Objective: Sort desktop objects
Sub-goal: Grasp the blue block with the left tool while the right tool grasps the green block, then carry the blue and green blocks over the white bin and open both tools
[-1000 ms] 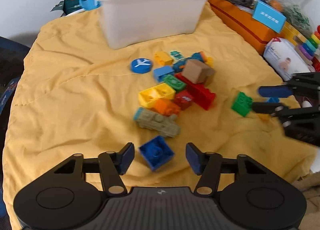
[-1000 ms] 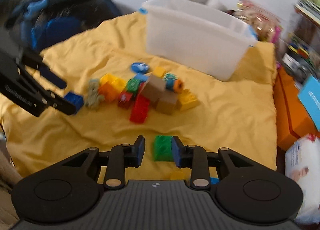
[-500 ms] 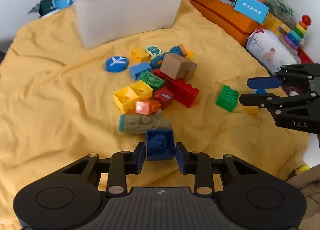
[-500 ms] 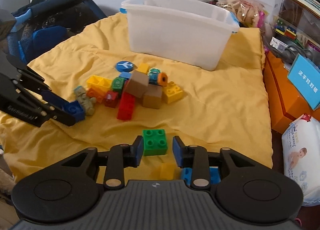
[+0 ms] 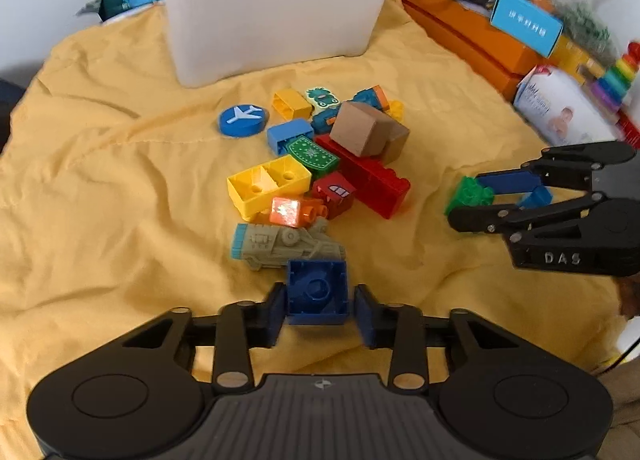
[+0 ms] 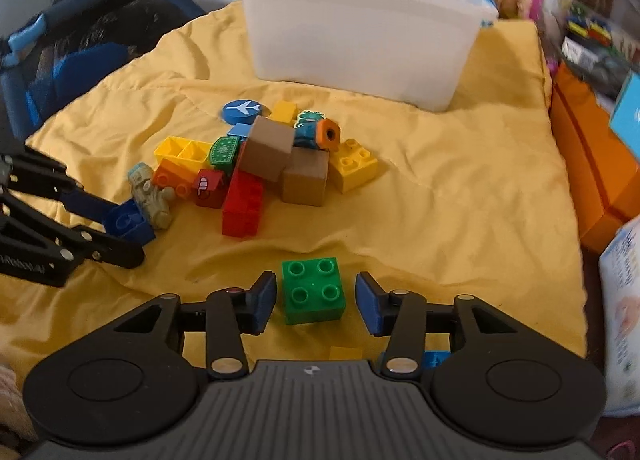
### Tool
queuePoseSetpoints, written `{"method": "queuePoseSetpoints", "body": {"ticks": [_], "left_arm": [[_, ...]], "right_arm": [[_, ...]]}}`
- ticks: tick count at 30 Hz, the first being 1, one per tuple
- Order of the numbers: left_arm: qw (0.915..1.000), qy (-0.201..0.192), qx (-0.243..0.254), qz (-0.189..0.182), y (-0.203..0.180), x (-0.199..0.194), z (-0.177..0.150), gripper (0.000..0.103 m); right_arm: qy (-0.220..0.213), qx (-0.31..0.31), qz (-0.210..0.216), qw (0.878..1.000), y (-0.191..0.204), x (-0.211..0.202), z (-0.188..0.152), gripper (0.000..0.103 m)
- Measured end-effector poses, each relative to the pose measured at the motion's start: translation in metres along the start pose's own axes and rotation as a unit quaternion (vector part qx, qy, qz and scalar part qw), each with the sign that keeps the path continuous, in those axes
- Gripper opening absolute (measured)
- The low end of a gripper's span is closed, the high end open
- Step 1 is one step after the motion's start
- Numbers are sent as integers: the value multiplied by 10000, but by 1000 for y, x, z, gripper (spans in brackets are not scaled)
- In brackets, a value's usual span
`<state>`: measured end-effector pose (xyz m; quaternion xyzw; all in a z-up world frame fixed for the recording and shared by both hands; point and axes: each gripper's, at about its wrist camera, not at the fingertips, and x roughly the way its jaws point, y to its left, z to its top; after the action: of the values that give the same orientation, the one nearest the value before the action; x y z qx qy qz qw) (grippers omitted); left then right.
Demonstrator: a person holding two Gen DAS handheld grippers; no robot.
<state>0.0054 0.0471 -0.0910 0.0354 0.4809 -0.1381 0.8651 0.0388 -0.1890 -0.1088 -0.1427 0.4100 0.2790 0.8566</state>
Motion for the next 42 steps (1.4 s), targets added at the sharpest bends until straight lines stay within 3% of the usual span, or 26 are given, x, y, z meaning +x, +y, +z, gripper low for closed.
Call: {"method": "queuePoseSetpoints", "body": {"ticks": [1,7,12,18,21,24,33,40,41,42], "left_arm": [[9999,-5,123,65,-5,-1,-1,35],[9999,-80,105,-63,-6,-22,5,34],[9982,-583,-125,-46,4,-51,29,35],[9934,-1130,-175,34,10,-70,76,35],[9902,-1355,-310,-84,19,-75,107,35],[9869,-1575,-354,66,28,-77,139,35],[9781,-1998,-358,455,51,-60,216,35],[9806,-1839,-400,556,58,-24,238,35],[9814,-1812,-363,525,59,-17,238,36],[9827,-1766,-304,460,60,-11,237,40]], "right_arm": [[59,23,43,10000,-1,2,0,35],[79,-147,107,9998,5,-8,2,34],[-85,-144,102,9998,1,-19,16,34],[-420,-188,8,9989,-8,-27,49,34],[-682,-212,-81,9974,-16,-29,74,34],[-993,-155,-151,9948,-27,-29,105,34],[-1838,103,-391,9821,-59,-19,192,34],[-1824,240,-451,9819,-65,4,221,35],[-1795,247,-505,9821,-65,9,222,37],[-1779,220,-568,9822,-64,14,222,52]]}}
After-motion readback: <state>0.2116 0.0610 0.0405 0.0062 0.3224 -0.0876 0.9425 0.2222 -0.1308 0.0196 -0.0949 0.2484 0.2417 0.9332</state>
